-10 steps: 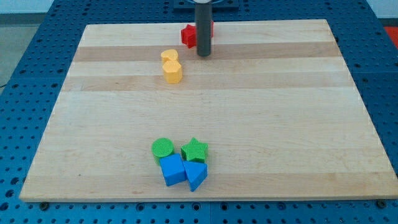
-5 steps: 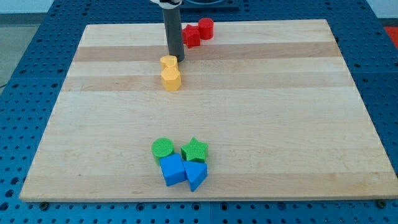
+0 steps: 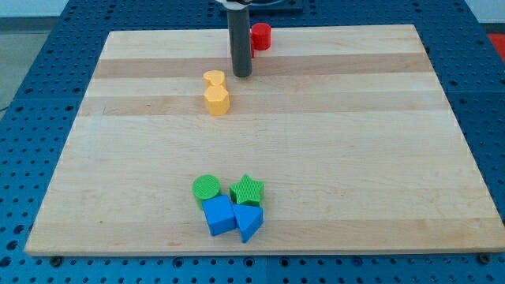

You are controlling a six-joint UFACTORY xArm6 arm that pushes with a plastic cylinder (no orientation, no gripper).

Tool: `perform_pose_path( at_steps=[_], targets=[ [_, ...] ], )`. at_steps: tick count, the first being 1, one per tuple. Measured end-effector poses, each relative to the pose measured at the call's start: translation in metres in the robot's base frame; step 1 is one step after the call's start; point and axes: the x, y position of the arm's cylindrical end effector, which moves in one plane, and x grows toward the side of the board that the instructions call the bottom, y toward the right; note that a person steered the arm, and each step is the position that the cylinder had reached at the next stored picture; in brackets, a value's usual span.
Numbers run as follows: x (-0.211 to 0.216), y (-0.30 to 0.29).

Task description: Place the red blocks at the top center of the board

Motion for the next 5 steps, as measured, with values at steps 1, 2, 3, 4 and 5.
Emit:
perform_pose_path(
  at_steps=[1, 2, 3, 4, 5],
  targets=[
    [-0.020, 0.000],
    [-0.033, -0.006],
    [-0.036, -0.014],
    [-0.038, -0.014],
    [-0.046, -0.014]
  ],
)
